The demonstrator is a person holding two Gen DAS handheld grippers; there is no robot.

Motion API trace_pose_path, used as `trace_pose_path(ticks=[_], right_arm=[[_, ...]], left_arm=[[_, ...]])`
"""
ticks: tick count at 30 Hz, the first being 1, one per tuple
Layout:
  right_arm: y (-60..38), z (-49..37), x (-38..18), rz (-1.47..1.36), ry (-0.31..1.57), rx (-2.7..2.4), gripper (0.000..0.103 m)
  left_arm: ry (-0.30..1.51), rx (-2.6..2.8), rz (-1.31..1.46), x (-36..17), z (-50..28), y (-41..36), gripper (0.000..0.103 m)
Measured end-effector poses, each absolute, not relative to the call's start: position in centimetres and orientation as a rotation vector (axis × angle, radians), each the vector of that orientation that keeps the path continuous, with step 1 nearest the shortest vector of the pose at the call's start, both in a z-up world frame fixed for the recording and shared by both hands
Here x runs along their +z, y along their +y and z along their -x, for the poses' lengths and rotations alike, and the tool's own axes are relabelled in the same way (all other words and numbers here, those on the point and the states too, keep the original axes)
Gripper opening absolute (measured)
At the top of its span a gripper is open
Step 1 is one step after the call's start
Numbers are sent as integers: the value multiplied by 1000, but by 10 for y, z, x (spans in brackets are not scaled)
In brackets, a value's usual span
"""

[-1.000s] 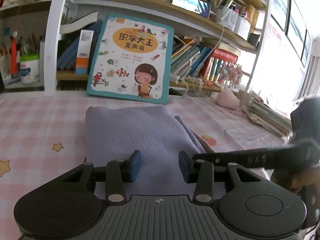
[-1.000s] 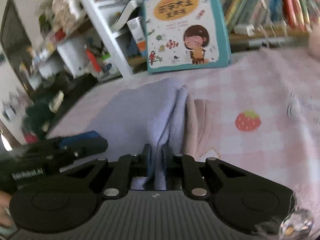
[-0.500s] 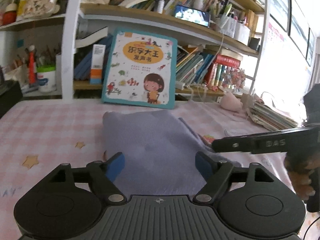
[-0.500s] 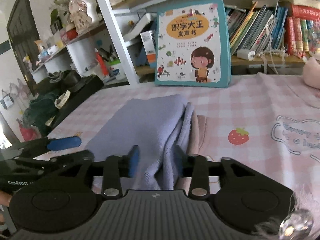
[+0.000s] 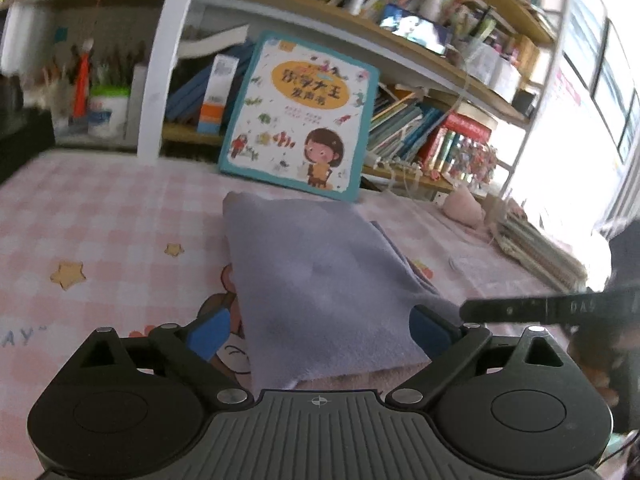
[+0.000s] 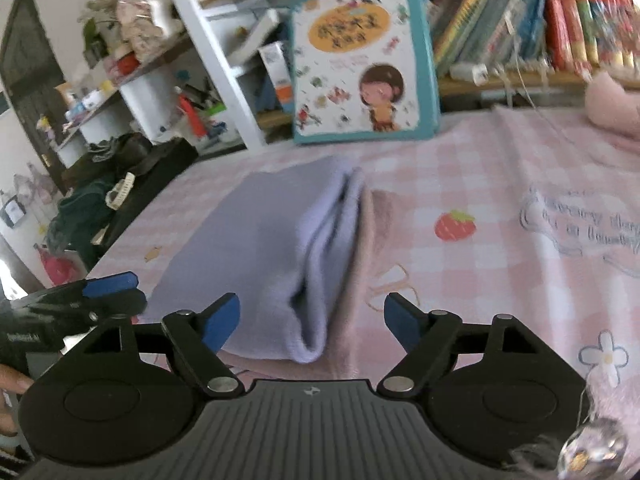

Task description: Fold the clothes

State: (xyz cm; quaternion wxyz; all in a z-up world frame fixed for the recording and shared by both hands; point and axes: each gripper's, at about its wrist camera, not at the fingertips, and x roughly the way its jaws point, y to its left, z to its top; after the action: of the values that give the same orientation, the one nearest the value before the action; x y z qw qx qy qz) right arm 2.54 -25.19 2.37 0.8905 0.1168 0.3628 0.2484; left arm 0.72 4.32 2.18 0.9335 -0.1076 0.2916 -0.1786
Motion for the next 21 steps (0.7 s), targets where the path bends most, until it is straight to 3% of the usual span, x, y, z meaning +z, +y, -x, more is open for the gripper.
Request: trace_pose_path(ticks=[11, 21], right_arm=[[-259, -66, 2, -409, 904, 561, 77], [-254, -92, -6, -488, 953, 617, 65]], left_arm=[[701, -415, 421, 8, -50, 61, 97], [791, -414, 481, -10, -84, 61, 93]])
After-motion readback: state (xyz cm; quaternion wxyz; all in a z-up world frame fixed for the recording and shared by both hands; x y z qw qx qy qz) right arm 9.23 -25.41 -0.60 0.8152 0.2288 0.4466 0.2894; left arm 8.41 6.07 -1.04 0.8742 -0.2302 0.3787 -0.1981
